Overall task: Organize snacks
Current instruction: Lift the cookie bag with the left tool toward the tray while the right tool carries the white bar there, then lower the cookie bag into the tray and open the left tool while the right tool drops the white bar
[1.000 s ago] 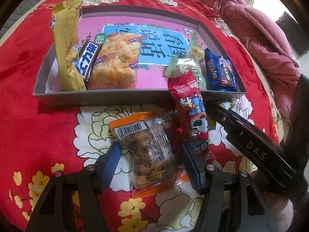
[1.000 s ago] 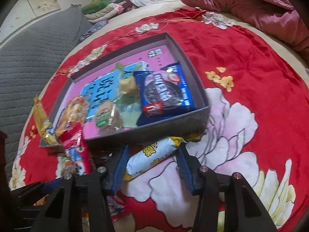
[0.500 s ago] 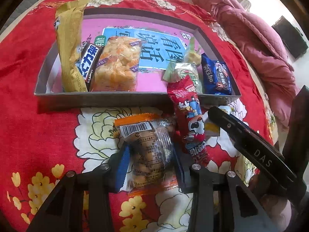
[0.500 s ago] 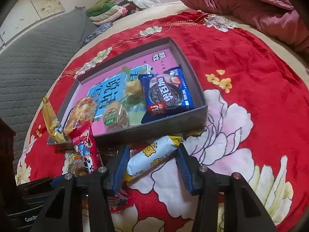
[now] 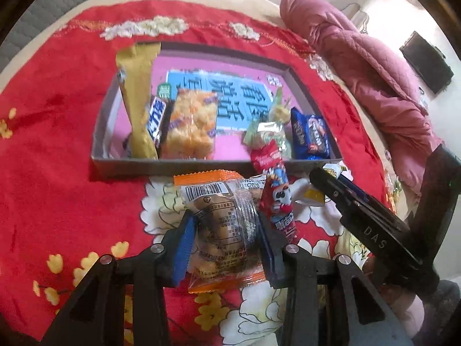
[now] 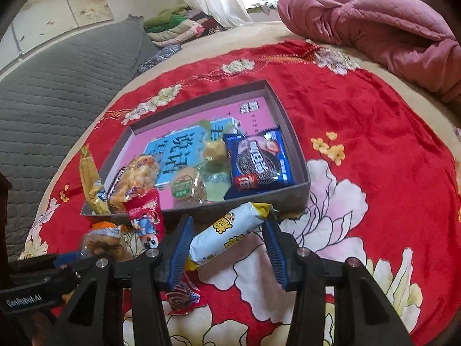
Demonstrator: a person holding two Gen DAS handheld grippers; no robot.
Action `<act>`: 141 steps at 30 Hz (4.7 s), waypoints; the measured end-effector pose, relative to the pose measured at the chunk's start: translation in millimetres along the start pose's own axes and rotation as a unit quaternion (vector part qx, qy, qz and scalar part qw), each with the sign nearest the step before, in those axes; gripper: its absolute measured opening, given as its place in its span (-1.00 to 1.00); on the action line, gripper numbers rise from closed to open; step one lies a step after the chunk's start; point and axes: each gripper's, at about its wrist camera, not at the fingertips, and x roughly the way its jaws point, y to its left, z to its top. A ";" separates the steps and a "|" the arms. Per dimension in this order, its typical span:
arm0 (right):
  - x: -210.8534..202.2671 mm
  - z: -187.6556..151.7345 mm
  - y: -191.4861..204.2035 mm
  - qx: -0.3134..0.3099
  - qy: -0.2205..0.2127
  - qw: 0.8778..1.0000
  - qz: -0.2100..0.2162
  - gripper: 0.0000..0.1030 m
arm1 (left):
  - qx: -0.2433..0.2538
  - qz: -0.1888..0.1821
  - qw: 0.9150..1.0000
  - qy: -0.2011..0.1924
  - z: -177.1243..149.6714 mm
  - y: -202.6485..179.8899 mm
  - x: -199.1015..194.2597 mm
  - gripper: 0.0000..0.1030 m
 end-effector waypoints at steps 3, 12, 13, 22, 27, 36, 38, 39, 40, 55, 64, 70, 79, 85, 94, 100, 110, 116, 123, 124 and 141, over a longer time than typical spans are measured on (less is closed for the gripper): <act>-3.8 1.9 4.1 -0.012 -0.012 1.000 0.002 -0.04 | 0.000 0.001 1.000 -0.006 1.6 1.3 -6.4 -0.18; -9.8 3.9 10.7 -0.031 -0.030 0.999 0.009 -0.04 | -0.005 0.008 1.000 -0.024 6.7 5.2 -19.5 -0.18; -10.0 4.1 11.4 -0.033 -0.031 0.999 0.012 -0.04 | -0.006 0.008 1.000 -0.026 7.9 5.3 -20.7 -0.18; -14.7 5.6 17.0 -0.050 -0.047 0.998 0.013 -0.04 | -0.011 0.013 0.999 -0.039 16.5 8.1 -28.1 -0.18; -16.4 5.9 18.8 -0.056 -0.052 0.997 0.012 -0.04 | -0.013 0.015 0.999 -0.043 20.9 8.6 -29.7 -0.18; -17.6 8.4 15.3 -0.051 -0.059 0.997 0.016 -0.04 | -0.022 0.025 0.998 -0.052 27.6 13.5 -35.0 -0.18; -17.2 9.9 13.8 -0.048 -0.059 0.997 0.016 -0.04 | -0.026 0.028 0.998 -0.055 29.7 15.7 -36.1 -0.18; -17.2 10.5 12.9 -0.047 -0.060 0.997 0.016 -0.04 | -0.029 0.028 0.998 -0.057 30.5 17.0 -36.9 -0.18; -18.2 10.2 12.0 -0.046 -0.061 0.997 0.017 -0.04 | -0.031 0.028 0.997 -0.058 31.4 17.7 -37.1 -0.18; -19.5 13.7 4.8 -0.038 -0.073 0.997 0.011 -0.04 | -0.033 0.025 0.997 -0.068 43.5 15.9 -34.7 -0.18; -18.6 15.0 6.8 -0.049 -0.078 0.996 0.006 -0.04 | -0.032 0.019 0.997 -0.067 50.5 11.9 -27.4 -0.18; -16.2 16.7 8.2 -0.056 -0.082 0.995 0.003 -0.04 | -0.029 0.018 0.997 -0.068 57.4 9.7 -21.5 -0.18; -9.8 20.0 9.3 -0.060 -0.081 0.995 0.002 -0.04 | -0.019 0.015 0.997 -0.068 67.6 0.3 -12.0 -0.18; -5.4 22.8 6.7 -0.057 -0.081 0.995 0.002 -0.04 | -0.009 0.014 0.998 -0.066 75.0 -8.0 -3.1 -0.18; 1.4 28.0 1.5 -0.053 -0.082 0.995 0.001 -0.04 | -0.001 0.013 0.998 -0.060 81.8 -14.8 9.6 -0.18; 5.2 31.5 2.5 -0.056 -0.084 0.995 0.004 -0.04 | 0.005 0.015 0.998 -0.058 86.5 -19.7 15.4 -0.18; 19.3 39.5 11.1 -0.075 -0.085 0.994 0.003 -0.04 | 0.018 0.023 0.998 -0.051 91.7 -26.1 29.7 -0.18; 29.1 40.9 17.5 -0.092 -0.082 0.992 -0.009 -0.03 | 0.017 0.027 0.998 -0.048 95.8 -23.9 36.9 -0.18; 32.6 41.0 14.2 -0.085 -0.084 0.993 -0.018 0.03 | 0.015 0.029 0.998 -0.047 98.6 -22.4 41.6 -0.18; 32.2 41.1 13.8 -0.083 -0.085 0.993 -0.018 0.15 | 0.014 0.031 0.998 -0.046 98.7 -22.2 42.2 -0.18; 17.7 44.3 -2.5 -0.046 -0.111 0.993 -0.017 0.38 | -0.001 0.017 0.998 -0.055 100.0 -15.9 30.1 -0.09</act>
